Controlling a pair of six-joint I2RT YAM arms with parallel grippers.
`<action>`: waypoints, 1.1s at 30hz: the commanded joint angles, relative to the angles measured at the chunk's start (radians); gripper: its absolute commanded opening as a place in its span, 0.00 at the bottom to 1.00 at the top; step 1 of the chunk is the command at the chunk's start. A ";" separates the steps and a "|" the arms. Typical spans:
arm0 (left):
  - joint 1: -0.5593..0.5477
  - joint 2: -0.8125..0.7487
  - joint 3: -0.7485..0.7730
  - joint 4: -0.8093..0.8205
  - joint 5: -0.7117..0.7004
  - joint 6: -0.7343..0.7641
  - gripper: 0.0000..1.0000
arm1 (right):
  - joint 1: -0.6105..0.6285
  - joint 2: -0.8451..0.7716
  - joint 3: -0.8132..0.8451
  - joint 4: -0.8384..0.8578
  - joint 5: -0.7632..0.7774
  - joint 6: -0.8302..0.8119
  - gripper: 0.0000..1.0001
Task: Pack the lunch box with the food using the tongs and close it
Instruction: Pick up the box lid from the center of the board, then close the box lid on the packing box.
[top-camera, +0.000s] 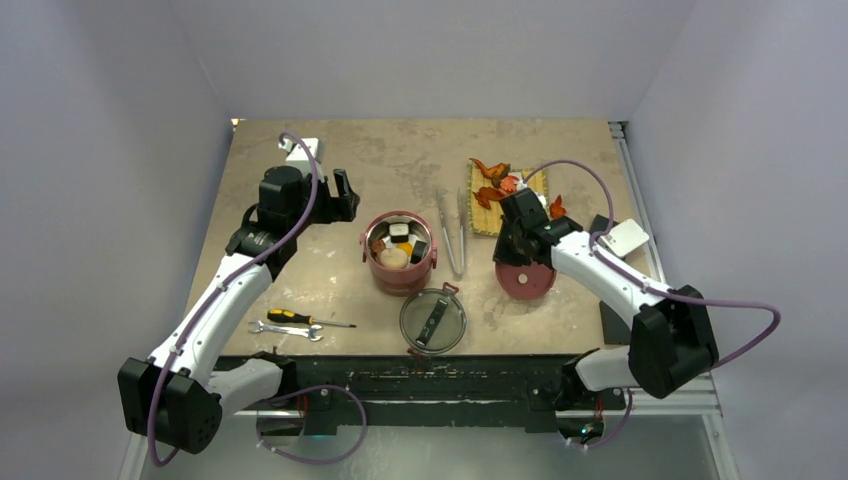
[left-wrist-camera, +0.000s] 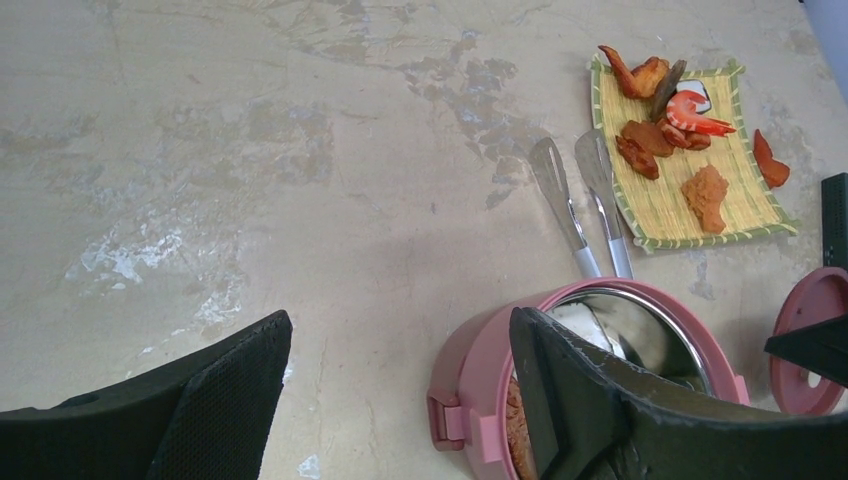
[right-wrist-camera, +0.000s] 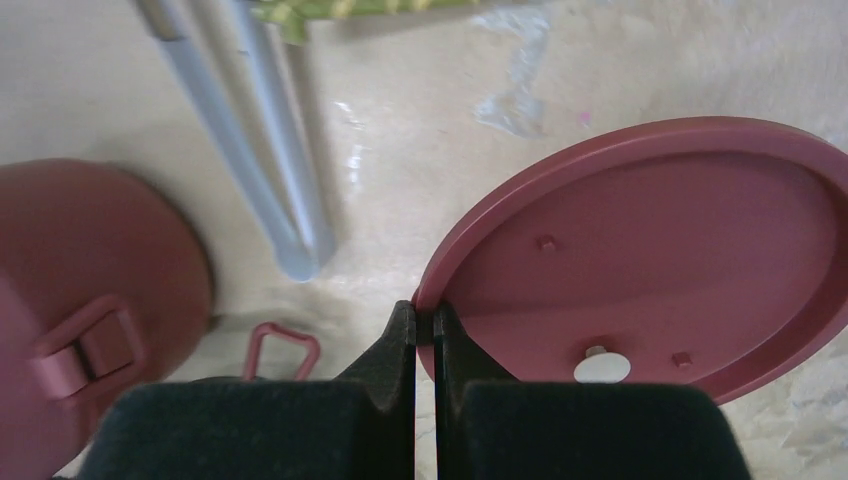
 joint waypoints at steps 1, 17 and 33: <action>0.006 -0.008 -0.012 0.038 -0.024 0.002 0.79 | 0.030 -0.083 0.099 0.042 0.042 -0.111 0.00; 0.058 -0.041 -0.009 0.011 -0.143 0.010 0.79 | 0.236 0.124 0.712 -0.168 -0.368 -0.333 0.00; 0.081 -0.058 -0.007 0.005 -0.155 0.002 0.79 | 0.473 0.482 1.030 -0.324 -0.326 -0.385 0.00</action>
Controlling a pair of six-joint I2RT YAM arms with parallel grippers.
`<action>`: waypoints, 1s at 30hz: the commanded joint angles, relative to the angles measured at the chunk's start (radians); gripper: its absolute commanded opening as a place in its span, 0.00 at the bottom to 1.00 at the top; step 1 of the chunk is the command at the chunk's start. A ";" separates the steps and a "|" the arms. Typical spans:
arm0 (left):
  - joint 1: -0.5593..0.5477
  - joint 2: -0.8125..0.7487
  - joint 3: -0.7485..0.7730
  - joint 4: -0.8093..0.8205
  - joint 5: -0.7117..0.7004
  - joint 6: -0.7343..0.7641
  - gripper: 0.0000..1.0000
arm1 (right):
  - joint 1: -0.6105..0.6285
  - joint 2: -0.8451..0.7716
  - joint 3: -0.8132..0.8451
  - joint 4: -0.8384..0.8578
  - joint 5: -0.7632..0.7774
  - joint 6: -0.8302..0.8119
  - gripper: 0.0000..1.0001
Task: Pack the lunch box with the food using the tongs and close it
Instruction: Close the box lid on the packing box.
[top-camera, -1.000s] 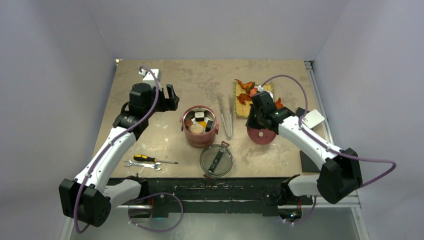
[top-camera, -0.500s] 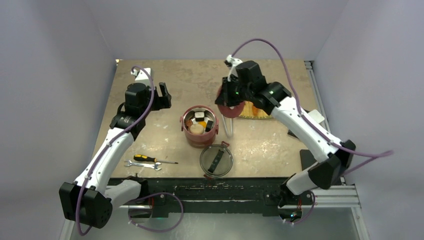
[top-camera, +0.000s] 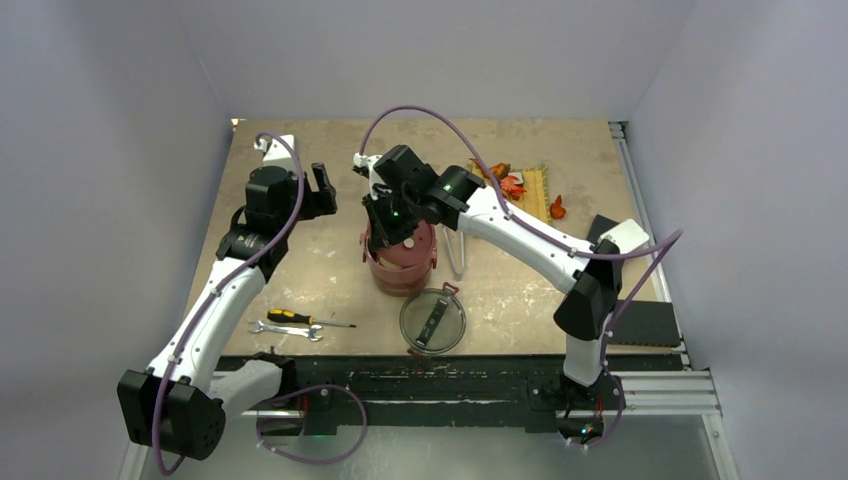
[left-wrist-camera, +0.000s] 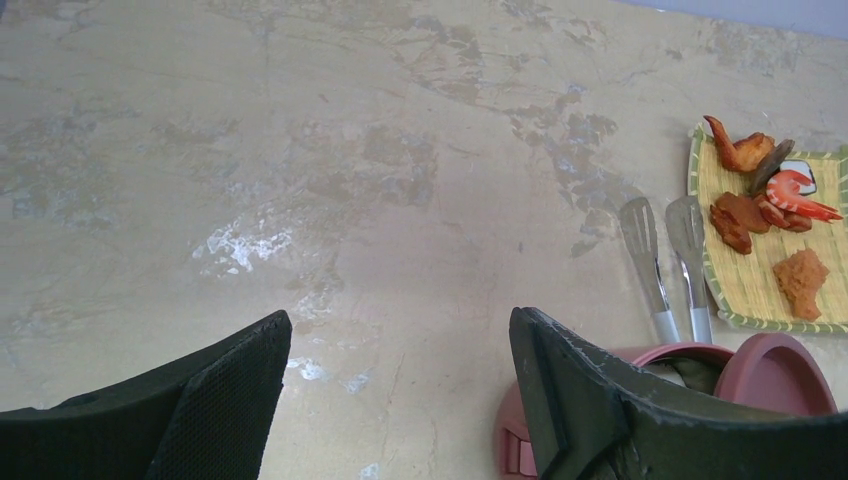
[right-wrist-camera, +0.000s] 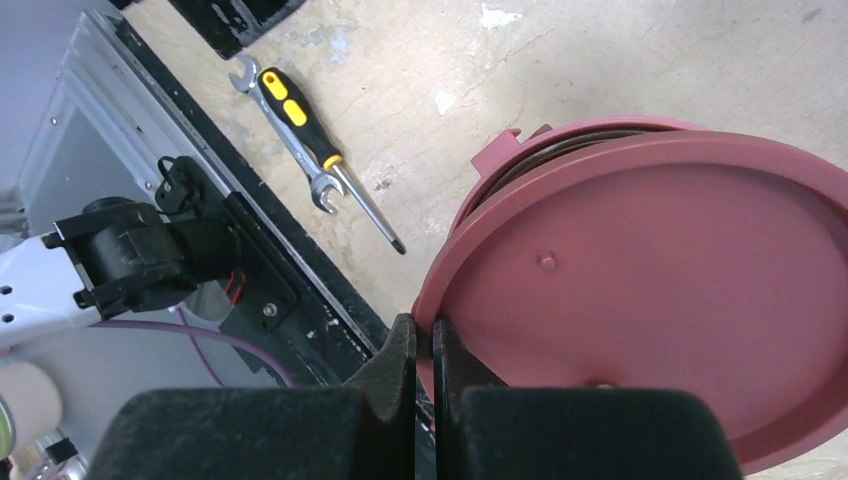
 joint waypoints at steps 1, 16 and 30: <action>0.015 -0.026 -0.001 0.011 -0.007 0.001 0.79 | 0.009 0.013 0.057 -0.051 -0.009 -0.023 0.00; 0.019 -0.019 -0.002 0.013 0.014 0.000 0.79 | 0.011 0.064 0.033 -0.019 0.030 -0.013 0.30; 0.019 -0.003 -0.012 0.047 0.124 0.002 0.81 | 0.011 -0.050 -0.015 0.054 0.079 0.017 0.57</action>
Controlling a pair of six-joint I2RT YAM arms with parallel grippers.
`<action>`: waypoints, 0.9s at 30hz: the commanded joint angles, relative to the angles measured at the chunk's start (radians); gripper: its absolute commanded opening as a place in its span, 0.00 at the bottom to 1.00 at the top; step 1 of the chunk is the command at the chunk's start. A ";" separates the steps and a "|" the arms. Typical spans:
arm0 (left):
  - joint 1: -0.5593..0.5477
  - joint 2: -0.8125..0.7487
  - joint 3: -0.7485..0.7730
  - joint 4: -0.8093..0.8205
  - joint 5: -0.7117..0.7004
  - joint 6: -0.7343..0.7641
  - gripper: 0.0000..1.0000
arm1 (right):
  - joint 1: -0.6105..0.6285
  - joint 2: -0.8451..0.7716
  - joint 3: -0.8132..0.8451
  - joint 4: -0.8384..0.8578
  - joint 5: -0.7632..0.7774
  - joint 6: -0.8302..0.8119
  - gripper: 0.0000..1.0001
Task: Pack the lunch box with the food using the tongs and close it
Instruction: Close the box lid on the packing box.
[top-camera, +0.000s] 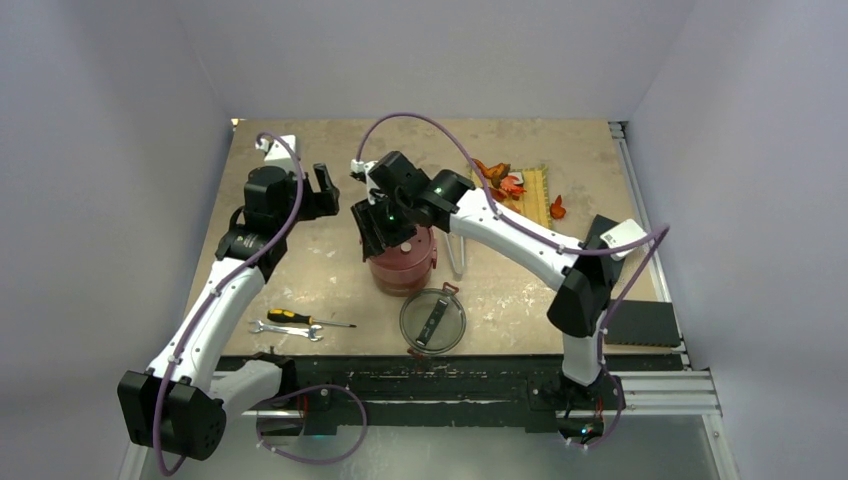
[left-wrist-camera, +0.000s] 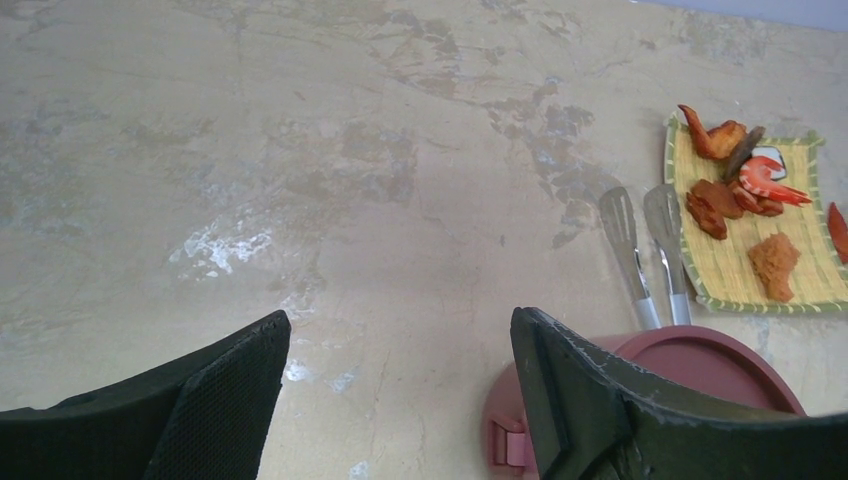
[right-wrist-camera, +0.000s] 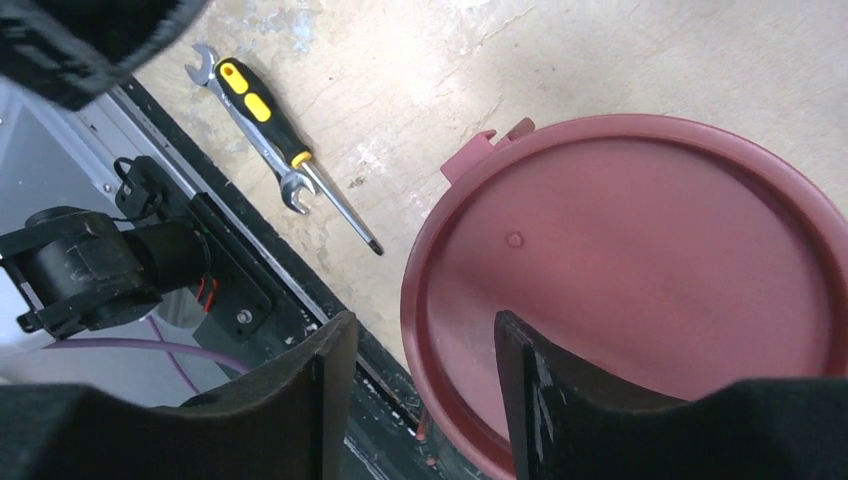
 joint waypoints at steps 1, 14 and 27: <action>0.006 0.002 -0.020 0.055 0.120 0.002 0.81 | 0.001 -0.152 -0.046 0.079 0.080 0.022 0.59; 0.006 -0.008 -0.112 0.130 0.415 -0.001 0.86 | -0.050 -0.351 -0.349 0.205 0.336 0.019 0.85; 0.005 -0.008 -0.187 0.102 0.591 0.055 0.92 | -0.049 -0.379 -0.469 0.365 0.275 -0.089 0.99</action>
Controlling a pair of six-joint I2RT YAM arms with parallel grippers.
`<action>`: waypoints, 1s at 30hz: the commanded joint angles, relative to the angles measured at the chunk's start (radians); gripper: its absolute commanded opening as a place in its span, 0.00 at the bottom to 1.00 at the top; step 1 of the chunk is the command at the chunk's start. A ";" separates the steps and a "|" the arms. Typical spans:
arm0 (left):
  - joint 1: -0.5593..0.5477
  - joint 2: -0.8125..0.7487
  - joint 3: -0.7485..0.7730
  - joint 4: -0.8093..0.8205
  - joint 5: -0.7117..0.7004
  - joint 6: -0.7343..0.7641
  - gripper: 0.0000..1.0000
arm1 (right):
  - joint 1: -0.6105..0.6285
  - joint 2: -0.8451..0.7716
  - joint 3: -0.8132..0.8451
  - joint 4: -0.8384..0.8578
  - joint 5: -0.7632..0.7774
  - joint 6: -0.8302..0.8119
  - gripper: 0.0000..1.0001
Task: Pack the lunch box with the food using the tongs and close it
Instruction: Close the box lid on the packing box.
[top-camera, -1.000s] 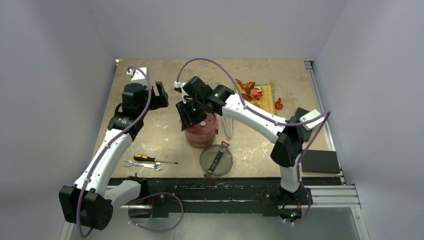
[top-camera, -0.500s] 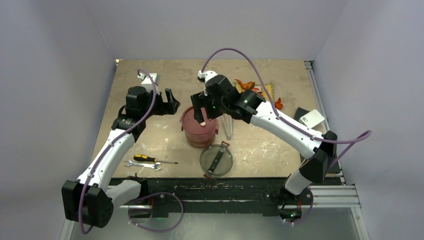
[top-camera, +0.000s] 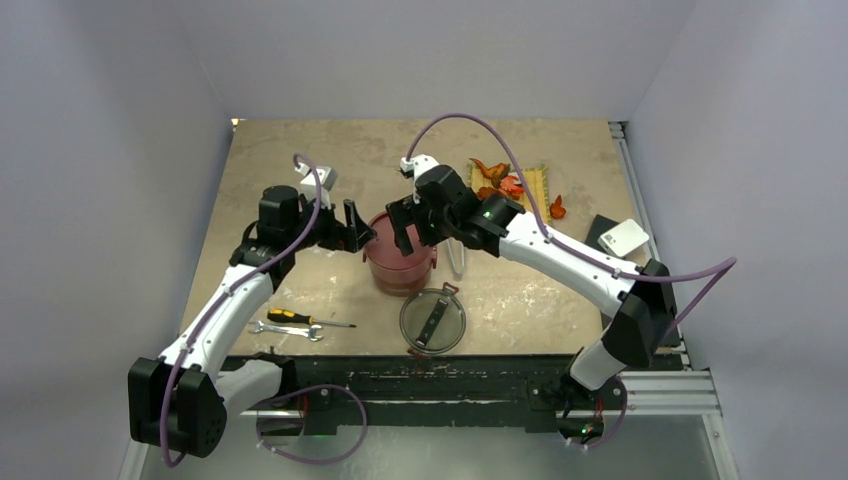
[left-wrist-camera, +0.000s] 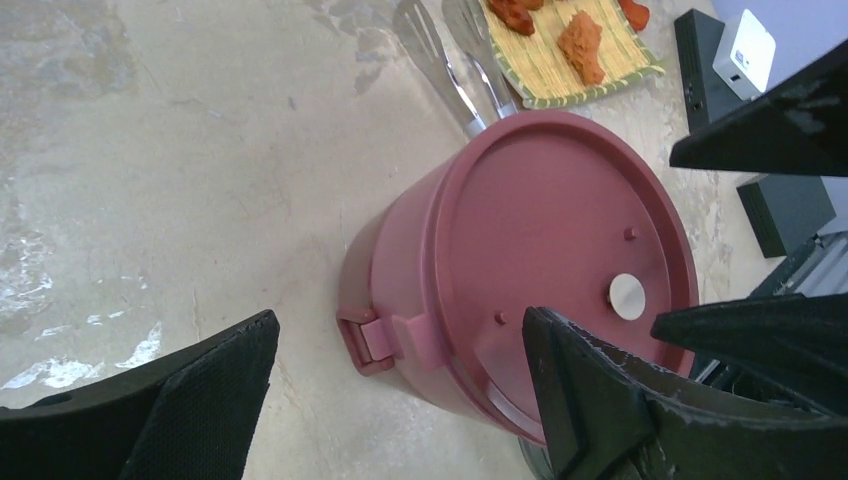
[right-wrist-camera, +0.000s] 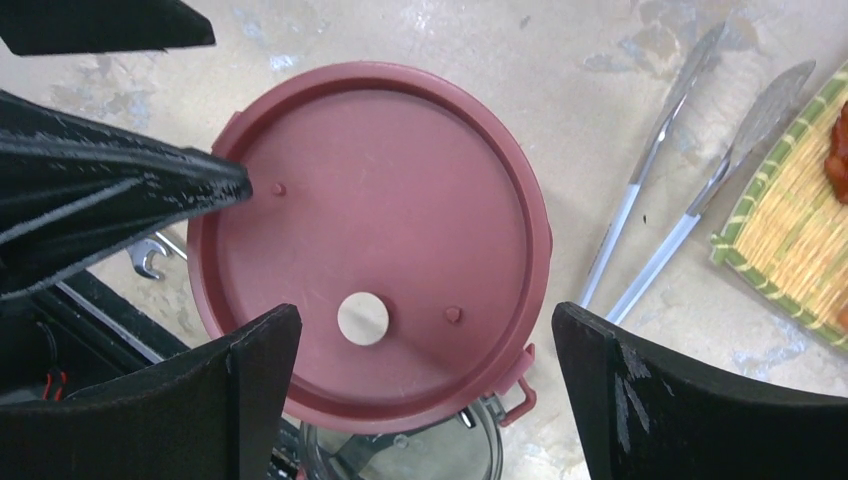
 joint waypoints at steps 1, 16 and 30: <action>0.004 -0.020 -0.017 0.011 0.048 0.037 0.91 | 0.005 -0.035 -0.019 0.096 -0.017 -0.063 0.99; -0.174 0.063 0.024 -0.160 -0.305 0.109 0.79 | 0.019 -0.005 -0.155 0.049 0.080 -0.044 0.99; -0.185 0.045 0.030 -0.126 -0.366 0.023 0.78 | 0.016 -0.088 0.022 -0.032 0.126 -0.044 0.99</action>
